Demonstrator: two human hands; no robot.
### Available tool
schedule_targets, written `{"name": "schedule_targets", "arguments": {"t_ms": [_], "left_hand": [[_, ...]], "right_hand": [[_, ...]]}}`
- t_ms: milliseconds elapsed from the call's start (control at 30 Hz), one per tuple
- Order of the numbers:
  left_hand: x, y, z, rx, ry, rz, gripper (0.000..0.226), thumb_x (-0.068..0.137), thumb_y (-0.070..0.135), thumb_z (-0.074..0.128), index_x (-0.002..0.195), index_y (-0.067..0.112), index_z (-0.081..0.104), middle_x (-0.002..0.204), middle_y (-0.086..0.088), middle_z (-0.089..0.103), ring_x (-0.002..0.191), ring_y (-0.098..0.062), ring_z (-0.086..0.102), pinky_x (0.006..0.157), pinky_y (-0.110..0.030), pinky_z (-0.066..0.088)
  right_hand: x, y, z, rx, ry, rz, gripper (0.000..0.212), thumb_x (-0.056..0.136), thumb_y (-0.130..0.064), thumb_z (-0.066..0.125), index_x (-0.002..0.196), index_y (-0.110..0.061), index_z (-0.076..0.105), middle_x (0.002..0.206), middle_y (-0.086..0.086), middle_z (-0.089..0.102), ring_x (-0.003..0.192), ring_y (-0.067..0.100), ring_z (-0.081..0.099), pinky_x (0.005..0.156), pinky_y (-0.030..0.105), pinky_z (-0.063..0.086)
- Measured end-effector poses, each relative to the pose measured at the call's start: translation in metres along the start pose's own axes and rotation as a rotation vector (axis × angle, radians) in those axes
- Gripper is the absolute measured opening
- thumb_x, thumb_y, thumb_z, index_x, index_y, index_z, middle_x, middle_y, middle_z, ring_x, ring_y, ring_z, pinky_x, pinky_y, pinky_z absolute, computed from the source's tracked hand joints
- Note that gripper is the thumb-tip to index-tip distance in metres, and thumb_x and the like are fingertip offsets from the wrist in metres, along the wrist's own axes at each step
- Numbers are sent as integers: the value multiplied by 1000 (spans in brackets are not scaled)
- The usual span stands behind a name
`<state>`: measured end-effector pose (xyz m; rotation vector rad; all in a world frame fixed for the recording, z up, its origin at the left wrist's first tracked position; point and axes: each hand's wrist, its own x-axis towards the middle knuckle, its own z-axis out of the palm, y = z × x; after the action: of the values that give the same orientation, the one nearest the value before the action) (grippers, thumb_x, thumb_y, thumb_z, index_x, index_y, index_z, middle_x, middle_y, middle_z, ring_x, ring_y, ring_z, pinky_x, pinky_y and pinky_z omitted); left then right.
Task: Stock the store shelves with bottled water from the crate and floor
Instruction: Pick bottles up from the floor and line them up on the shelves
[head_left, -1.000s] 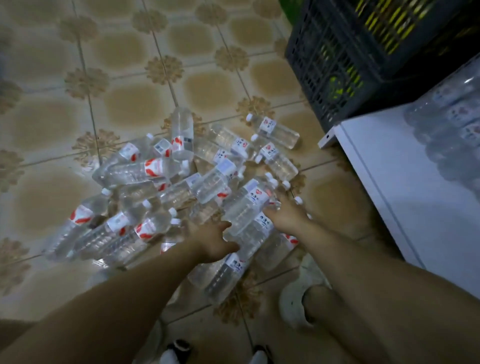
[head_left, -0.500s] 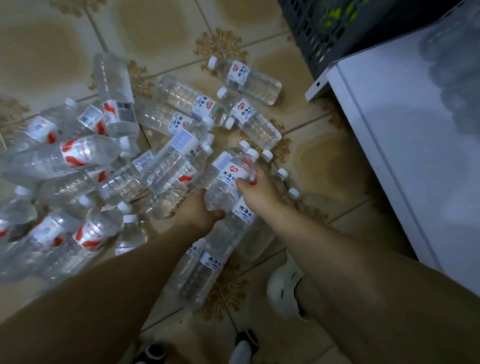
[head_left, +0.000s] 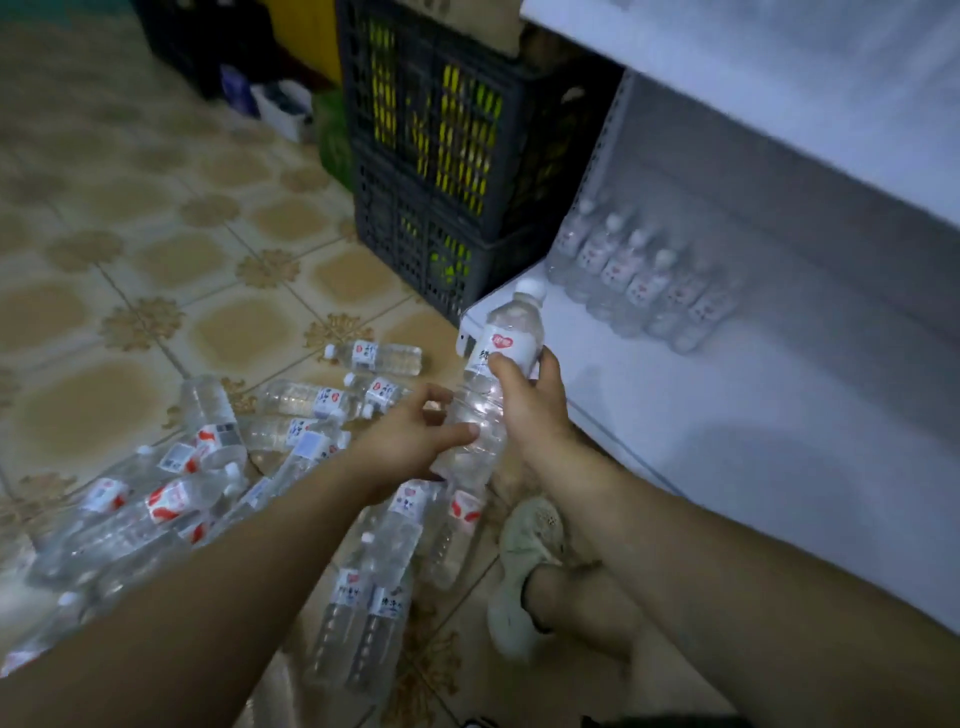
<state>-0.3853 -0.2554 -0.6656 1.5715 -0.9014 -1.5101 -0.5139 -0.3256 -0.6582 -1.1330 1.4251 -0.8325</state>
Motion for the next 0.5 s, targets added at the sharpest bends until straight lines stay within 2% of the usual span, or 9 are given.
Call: {"name": "schedule_targets", "arguments": {"t_ms": [100, 167, 300, 333, 400, 500], "left_hand": [[-31, 48, 24, 63, -111, 115, 68, 69, 31, 79, 129, 22, 48, 113, -11, 67, 93, -30, 70, 78, -56, 56], [-47, 73, 44, 109, -146, 226, 63, 68, 28, 76, 126, 18, 55, 111, -14, 68, 94, -31, 70, 80, -57, 55], [-79, 119, 84, 132, -168, 393, 37, 81, 18, 75, 114, 31, 60, 115, -14, 65, 95, -27, 68, 66, -38, 57], [-86, 129, 94, 134, -171, 435, 36, 81, 20, 75, 111, 33, 61, 115, -11, 66, 96, -25, 68, 69, -40, 58], [-96, 146, 114, 131, -188, 494, 39, 79, 23, 75, 114, 31, 61, 114, -9, 67, 99, -25, 67, 81, -52, 57], [-106, 161, 139, 126, -214, 523, 40, 84, 22, 72, 120, 30, 57, 116, -8, 65, 101, -27, 66, 80, -58, 55]], "right_hand": [[-36, -42, -37, -5, -3, -177, 39, 87, -26, 64, 123, -26, 49, 101, -1, 68, 87, 17, 67, 73, 31, 54], [-57, -69, -65, -35, -16, -276, 40, 88, -24, 65, 124, -27, 49, 106, 0, 68, 91, 18, 68, 80, 35, 56], [-94, -120, -124, -74, -5, -394, 37, 90, -26, 64, 123, -28, 47, 109, 1, 67, 92, 17, 69, 81, 36, 57], [-102, -132, -138, -74, 14, -416, 37, 91, -30, 64, 124, -27, 48, 110, 2, 68, 91, 17, 69, 79, 34, 57], [-118, -150, -162, -88, 59, -462, 37, 91, -39, 63, 124, -29, 51, 109, 1, 69, 89, 16, 70, 71, 30, 56], [-133, -163, -190, -99, 107, -522, 16, 93, -44, 58, 107, -38, 55, 97, -7, 70, 86, 14, 70, 71, 31, 55]]}}
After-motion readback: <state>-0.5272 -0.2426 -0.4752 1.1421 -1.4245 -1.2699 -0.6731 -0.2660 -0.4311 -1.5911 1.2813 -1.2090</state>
